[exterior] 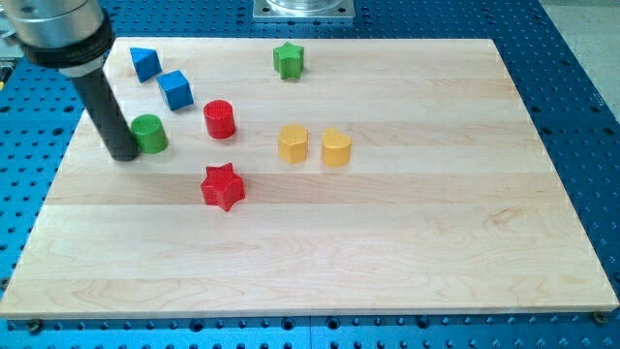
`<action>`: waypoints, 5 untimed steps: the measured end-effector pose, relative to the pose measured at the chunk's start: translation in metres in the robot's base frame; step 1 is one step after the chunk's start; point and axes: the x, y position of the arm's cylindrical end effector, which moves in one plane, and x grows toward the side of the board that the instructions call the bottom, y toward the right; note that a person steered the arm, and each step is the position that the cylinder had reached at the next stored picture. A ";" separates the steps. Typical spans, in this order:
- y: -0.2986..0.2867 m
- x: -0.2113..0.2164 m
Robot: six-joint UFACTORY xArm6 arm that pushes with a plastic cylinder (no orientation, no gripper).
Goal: Move the green circle vertically to the green star
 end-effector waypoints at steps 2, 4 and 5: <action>0.079 -0.060; 0.099 -0.096; 0.155 -0.105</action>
